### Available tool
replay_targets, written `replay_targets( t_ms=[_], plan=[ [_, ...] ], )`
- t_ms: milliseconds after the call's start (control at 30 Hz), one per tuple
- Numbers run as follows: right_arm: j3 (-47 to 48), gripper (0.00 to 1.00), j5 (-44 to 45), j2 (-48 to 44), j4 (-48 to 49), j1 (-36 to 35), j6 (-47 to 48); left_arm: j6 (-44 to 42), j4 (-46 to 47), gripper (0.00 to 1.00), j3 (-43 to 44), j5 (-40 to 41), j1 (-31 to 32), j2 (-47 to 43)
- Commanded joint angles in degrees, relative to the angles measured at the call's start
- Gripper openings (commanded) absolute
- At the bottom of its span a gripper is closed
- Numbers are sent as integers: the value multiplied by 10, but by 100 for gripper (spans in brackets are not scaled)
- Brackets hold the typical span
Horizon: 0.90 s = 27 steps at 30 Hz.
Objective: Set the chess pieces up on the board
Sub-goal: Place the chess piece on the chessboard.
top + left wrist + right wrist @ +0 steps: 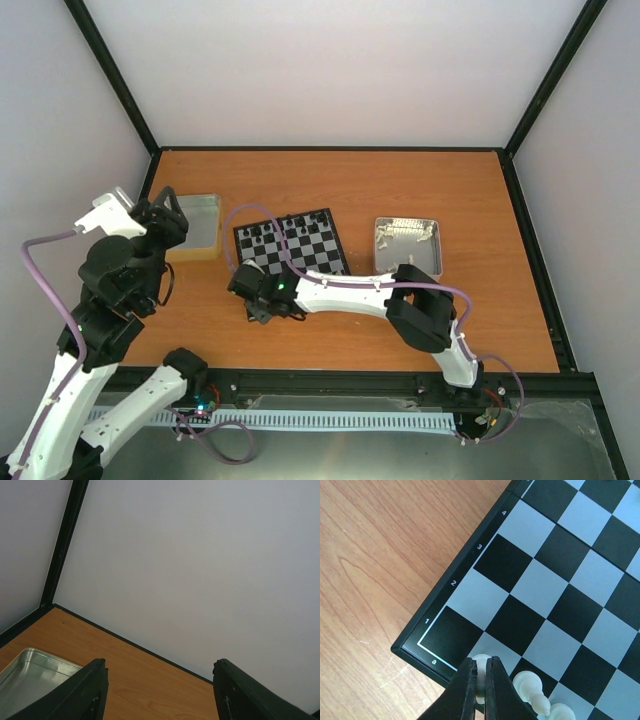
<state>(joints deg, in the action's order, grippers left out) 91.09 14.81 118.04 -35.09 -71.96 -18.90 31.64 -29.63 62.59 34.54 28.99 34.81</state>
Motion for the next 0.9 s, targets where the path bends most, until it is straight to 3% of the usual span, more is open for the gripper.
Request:
replay_targets(
  t_ms=[0,433,533,600,667,867],
  plan=[
    [21,3,17,16,-23,-5,-6,6,-12,58,18,10,1,5],
    [23,3,14,37,-22,-5,-7,12,-17,58,11,-4,1,3],
    [34,12,21,36,-34,-5,-8,12,-17,58,11,-6,2,5],
    [41,27,26,24,-41,-5,-10,12,-19,58,11,-8,1,6],
    [45,34,27,8,-39,-5,-8,12,-20,59,12,-8,1,7],
    [66,37,42,-39,-40,-3,-14,7,-21,59,22,-4,1,7]
  ],
)
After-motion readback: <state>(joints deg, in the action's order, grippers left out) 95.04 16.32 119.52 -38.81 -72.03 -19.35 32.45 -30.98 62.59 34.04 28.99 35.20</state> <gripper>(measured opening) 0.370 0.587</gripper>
